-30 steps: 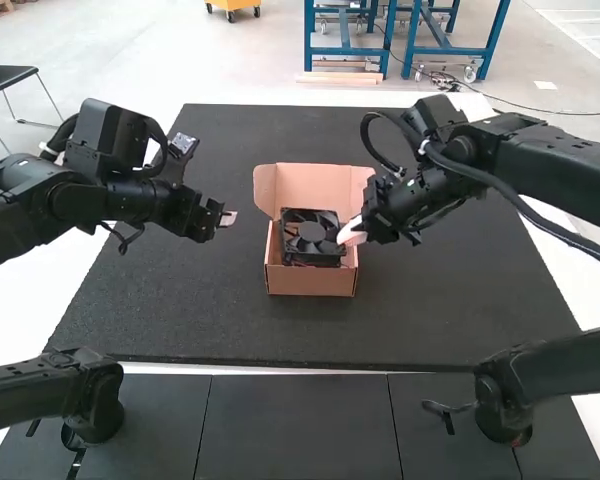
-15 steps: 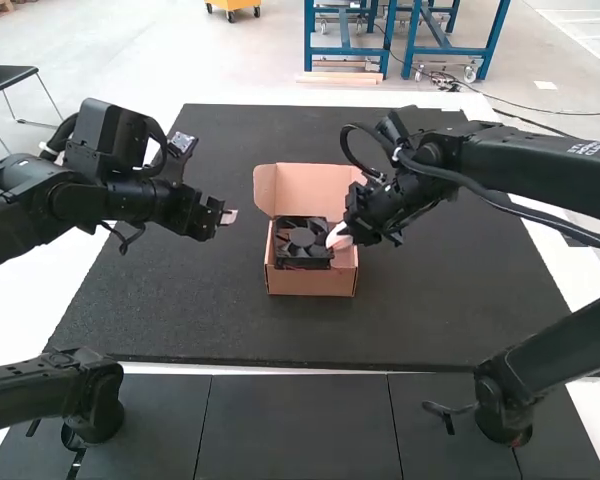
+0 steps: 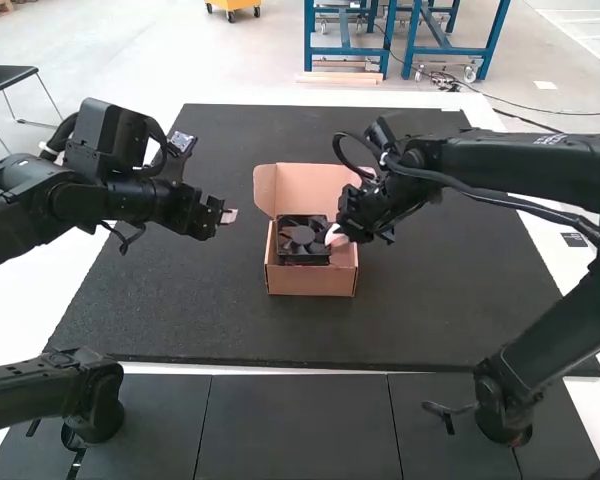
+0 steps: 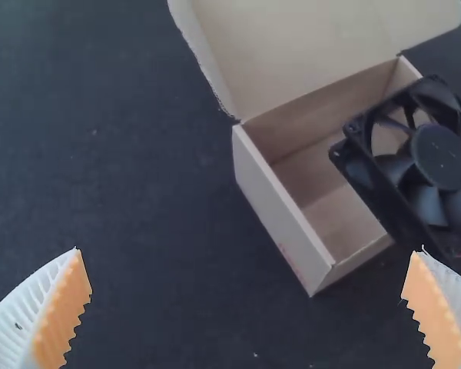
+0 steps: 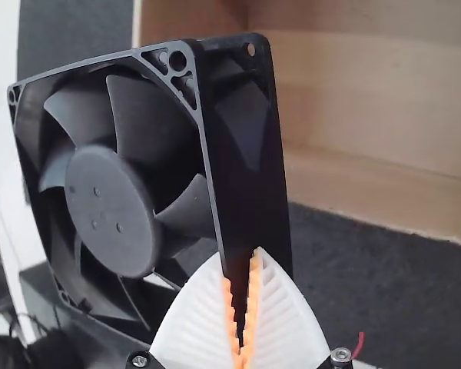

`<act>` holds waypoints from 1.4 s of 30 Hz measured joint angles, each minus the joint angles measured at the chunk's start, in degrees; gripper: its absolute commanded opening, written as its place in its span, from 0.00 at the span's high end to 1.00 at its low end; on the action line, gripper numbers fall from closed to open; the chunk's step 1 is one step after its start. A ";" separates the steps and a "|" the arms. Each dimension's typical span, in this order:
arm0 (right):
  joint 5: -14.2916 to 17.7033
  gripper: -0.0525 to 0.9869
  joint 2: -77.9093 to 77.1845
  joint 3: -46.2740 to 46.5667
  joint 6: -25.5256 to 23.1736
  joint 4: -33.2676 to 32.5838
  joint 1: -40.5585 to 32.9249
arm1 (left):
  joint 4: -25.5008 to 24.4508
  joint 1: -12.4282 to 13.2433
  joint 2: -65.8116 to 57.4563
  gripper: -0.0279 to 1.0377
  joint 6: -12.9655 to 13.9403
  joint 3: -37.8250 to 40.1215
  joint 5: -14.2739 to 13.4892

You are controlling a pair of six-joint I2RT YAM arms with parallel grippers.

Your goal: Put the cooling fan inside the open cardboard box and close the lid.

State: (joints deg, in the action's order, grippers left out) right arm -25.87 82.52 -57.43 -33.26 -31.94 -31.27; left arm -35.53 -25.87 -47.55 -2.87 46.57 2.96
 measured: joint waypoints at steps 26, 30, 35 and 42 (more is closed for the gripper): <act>4.48 0.97 8.41 -2.86 2.86 3.39 3.28 | 0.61 0.00 0.00 0.07 -0.63 0.00 0.00; 4.50 0.97 9.07 -3.04 3.04 3.37 3.28 | 0.66 0.00 0.00 0.07 -0.66 0.02 0.00; 4.76 0.97 9.09 -3.04 3.72 3.80 3.26 | 0.76 0.00 0.00 0.07 -0.68 0.02 0.00; 4.94 0.97 10.82 -3.04 4.39 4.02 3.26 | 0.92 0.00 0.00 0.07 -0.85 0.00 0.00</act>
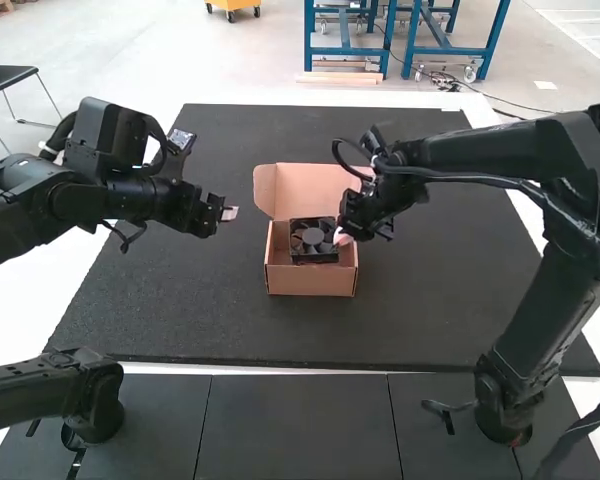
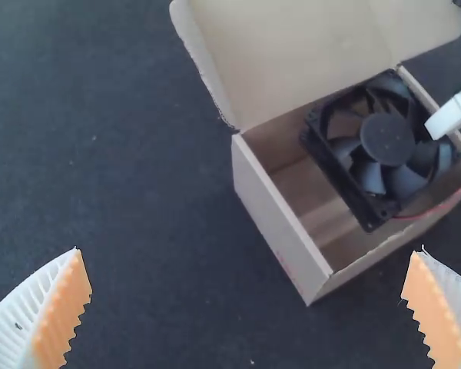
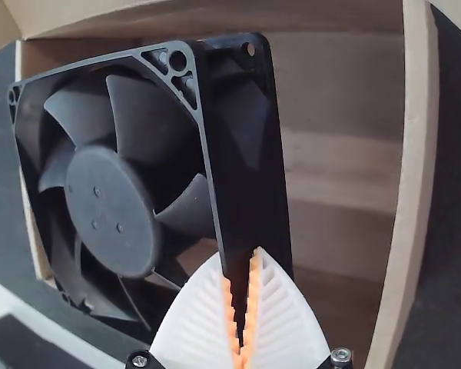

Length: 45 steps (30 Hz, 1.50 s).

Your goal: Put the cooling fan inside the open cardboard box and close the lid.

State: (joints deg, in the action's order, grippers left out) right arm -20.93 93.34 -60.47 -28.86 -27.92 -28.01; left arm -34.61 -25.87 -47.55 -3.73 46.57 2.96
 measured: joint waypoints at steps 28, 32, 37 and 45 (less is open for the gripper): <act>0.15 0.62 1.79 -2.54 0.92 1.14 -1.18 | 0.55 1.16 0.00 0.07 -0.17 0.00 0.00; 0.11 0.41 1.79 -3.78 1.60 0.92 -1.18 | 1.38 1.36 0.00 0.07 -0.17 0.00 0.00; -1.42 0.25 1.79 -8.76 3.69 -2.95 -1.18 | 3.02 2.67 -0.09 0.07 -0.20 0.02 0.00; 3.06 0.19 -0.79 -13.94 15.54 -10.03 -1.18 | 5.81 6.64 -4.81 0.07 -0.20 0.02 -0.17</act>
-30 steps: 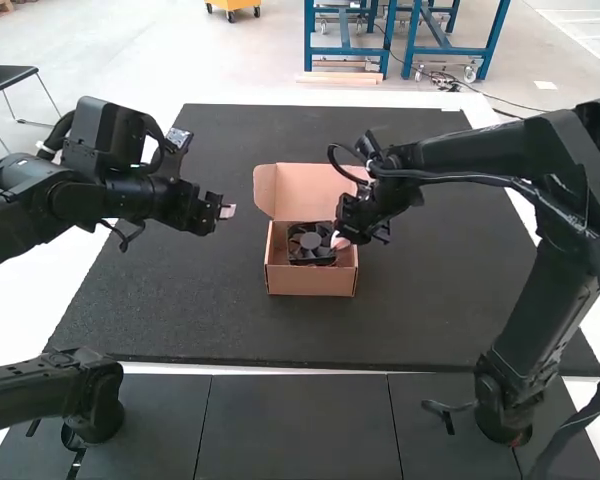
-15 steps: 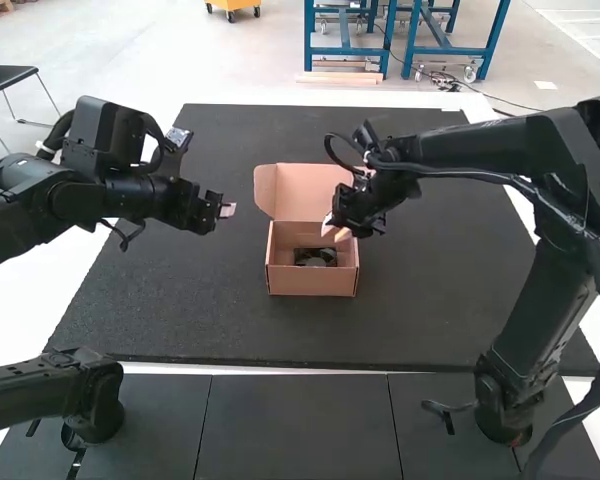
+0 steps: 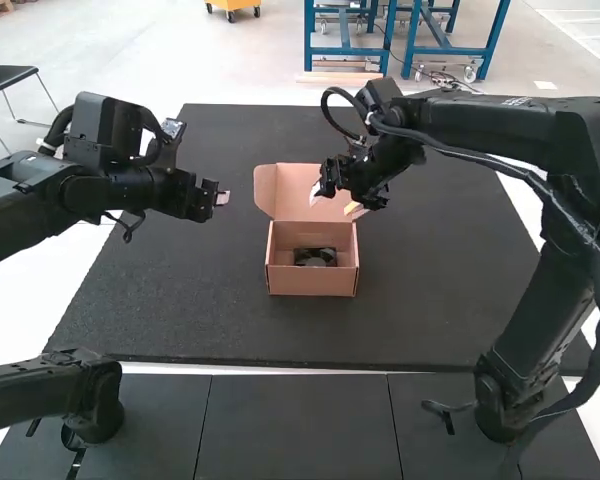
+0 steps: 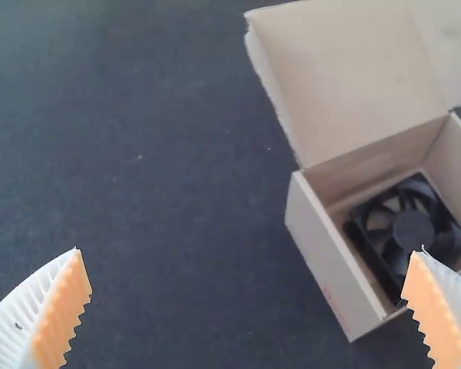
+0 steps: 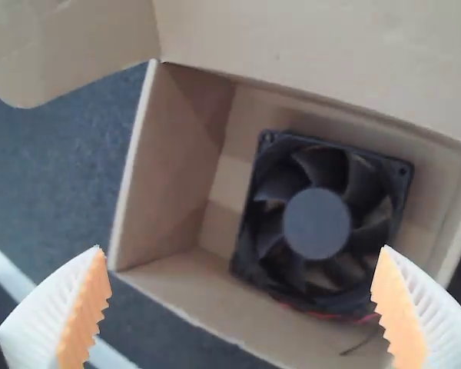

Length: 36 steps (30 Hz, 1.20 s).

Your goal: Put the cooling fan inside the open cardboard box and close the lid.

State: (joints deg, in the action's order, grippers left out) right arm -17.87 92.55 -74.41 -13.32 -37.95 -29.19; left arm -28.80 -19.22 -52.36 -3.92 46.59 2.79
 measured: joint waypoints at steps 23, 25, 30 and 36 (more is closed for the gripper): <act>10.64 0.08 -16.50 16.06 8.74 15.74 11.52 | 12.26 3.08 -18.93 0.07 0.24 1.79 -1.53; 10.64 0.08 -16.50 16.15 8.90 16.55 12.09 | 13.00 3.08 -20.17 0.07 0.26 2.62 -1.55; 10.62 0.08 -16.48 17.31 9.07 18.67 12.39 | 14.51 3.08 -22.53 0.07 0.28 4.11 -1.57; 10.29 0.08 -14.93 17.59 8.70 22.25 12.44 | 15.21 3.08 -25.29 0.07 0.28 4.76 -2.19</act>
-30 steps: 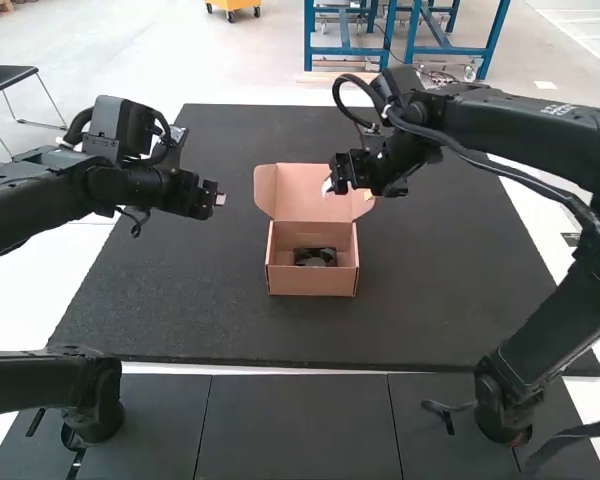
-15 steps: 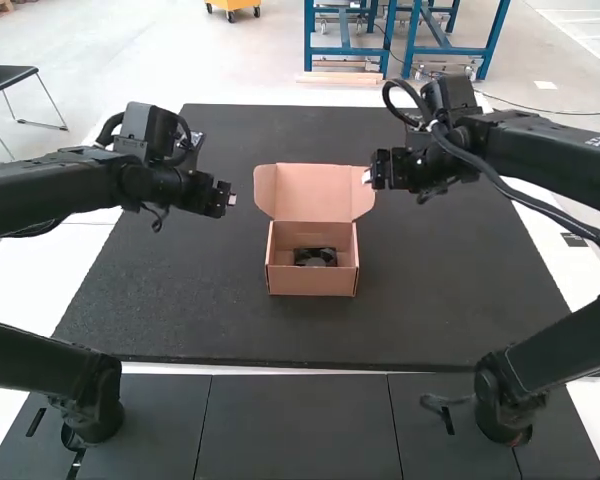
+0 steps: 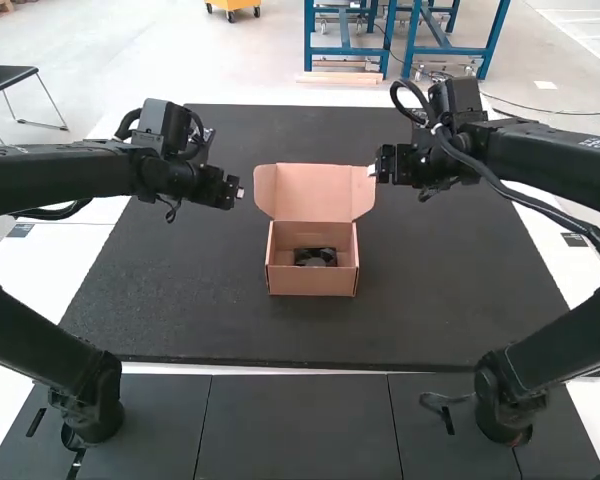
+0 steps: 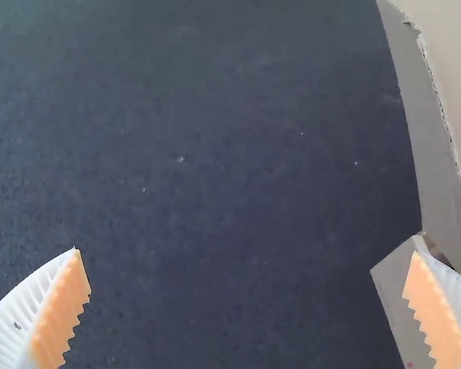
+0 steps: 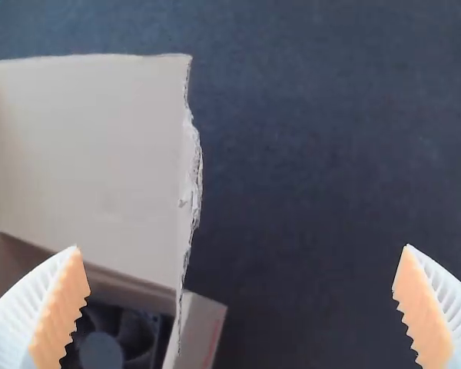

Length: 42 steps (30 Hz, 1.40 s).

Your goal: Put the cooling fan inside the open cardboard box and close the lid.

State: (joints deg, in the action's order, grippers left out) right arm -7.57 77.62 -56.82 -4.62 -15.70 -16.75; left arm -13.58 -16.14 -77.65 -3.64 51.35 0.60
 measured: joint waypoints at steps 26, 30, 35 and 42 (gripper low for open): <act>-1.49 0.34 12.83 -7.02 -1.44 4.09 0.00 | 2.56 0.00 -7.58 0.07 0.15 5.38 -0.66; -1.62 0.38 12.83 -7.06 -1.73 3.82 0.00 | 2.78 0.00 -7.58 0.07 0.17 5.86 -0.66; -1.70 0.45 12.83 -7.04 -1.84 2.40 0.00 | 2.75 -0.13 -7.58 0.07 0.15 5.90 -0.70; -2.71 0.59 12.83 -7.04 -1.88 1.46 0.00 | 2.71 -1.27 -7.58 0.07 0.17 6.12 -0.83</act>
State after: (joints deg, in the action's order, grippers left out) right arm -10.28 90.45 -63.86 -6.50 -14.24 -16.75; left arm -10.87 -17.41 -85.23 -3.46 57.47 -0.23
